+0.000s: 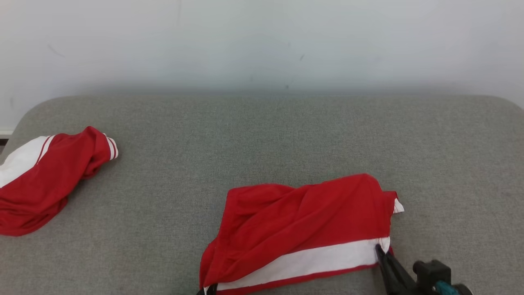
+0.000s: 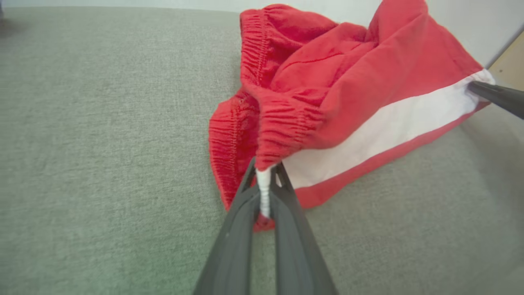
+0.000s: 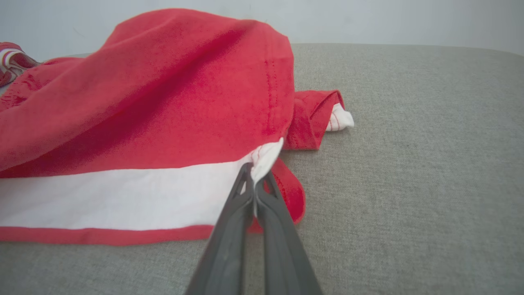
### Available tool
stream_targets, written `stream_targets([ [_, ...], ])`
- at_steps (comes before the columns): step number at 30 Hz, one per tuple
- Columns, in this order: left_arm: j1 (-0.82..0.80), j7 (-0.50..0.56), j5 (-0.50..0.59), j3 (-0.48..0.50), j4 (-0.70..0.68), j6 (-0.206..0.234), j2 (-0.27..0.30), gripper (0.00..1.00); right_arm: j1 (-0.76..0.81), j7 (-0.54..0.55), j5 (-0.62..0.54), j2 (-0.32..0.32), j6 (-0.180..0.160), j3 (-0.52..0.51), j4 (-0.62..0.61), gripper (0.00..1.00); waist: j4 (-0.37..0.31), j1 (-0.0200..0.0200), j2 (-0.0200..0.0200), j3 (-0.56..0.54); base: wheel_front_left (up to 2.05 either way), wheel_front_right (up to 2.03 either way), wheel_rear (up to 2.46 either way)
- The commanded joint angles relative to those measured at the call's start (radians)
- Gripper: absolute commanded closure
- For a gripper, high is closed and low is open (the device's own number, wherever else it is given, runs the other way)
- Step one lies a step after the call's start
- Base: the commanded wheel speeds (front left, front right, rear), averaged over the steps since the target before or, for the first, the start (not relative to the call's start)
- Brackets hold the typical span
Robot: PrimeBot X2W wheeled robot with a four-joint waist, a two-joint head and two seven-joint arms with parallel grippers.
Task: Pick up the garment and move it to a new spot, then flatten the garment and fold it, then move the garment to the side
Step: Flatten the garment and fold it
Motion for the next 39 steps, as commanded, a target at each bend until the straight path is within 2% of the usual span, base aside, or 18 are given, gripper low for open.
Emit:
stream_targets([
  [1,0.037,-0.003,-0.015,0.01,-0.033,0.001,0.013,1.0,0.05,-0.003,0.03,-0.017,-0.002,0.012,-0.035,1.0,-0.001,0.0,-0.0001,-0.01,0.0,0.0,0.0],
  [9,0.099,-0.003,-0.023,0.043,-0.14,0.002,0.058,1.0,0.158,-0.003,0.143,-0.1,-0.002,0.109,-0.202,1.0,-0.017,0.0,-0.0001,0.004,0.0,0.0,0.0],
  [16,0.017,-0.003,-0.029,0.026,-0.206,0.002,0.097,1.0,0.096,0.006,0.256,-0.164,-0.002,0.174,-0.299,1.0,-0.035,0.0,-0.0001,0.017,0.0,0.0,0.0],
  [17,-0.036,-0.003,-0.039,0.007,-0.219,0.002,0.122,1.0,0.062,0.017,0.298,-0.185,-0.002,0.186,-0.323,1.0,-0.037,0.0,-0.0001,0.022,0.0,0.0,0.0],
  [24,-0.359,0.03,-0.124,-0.088,-0.23,0.002,0.239,1.0,-0.163,0.069,0.399,-0.271,-0.002,0.193,-0.381,1.0,-0.04,0.0,-0.0001,0.095,0.0,0.0,0.0],
  [28,-0.594,0.102,-0.258,-0.13,-0.227,0.002,0.286,1.0,-0.363,0.115,0.487,-0.29,-0.002,0.202,-0.39,1.0,-0.051,0.0,-0.0001,0.169,0.0,0.0,0.0],
  [34,-0.938,0.227,-0.52,-0.139,-0.156,0.002,0.304,1.0,-0.71,0.2,0.624,-0.287,-0.002,0.215,-0.303,1.0,-0.062,0.0,-0.0001,0.28,0.0,0.0,0.0],
  [39,-1.2,0.313,-0.641,-0.13,-0.036,0.002,0.303,1.0,-0.978,0.272,0.725,-0.256,-0.002,0.195,-0.186,1.0,-0.085,0.0,-0.0001,0.365,0.0,0.0,0.0],
])
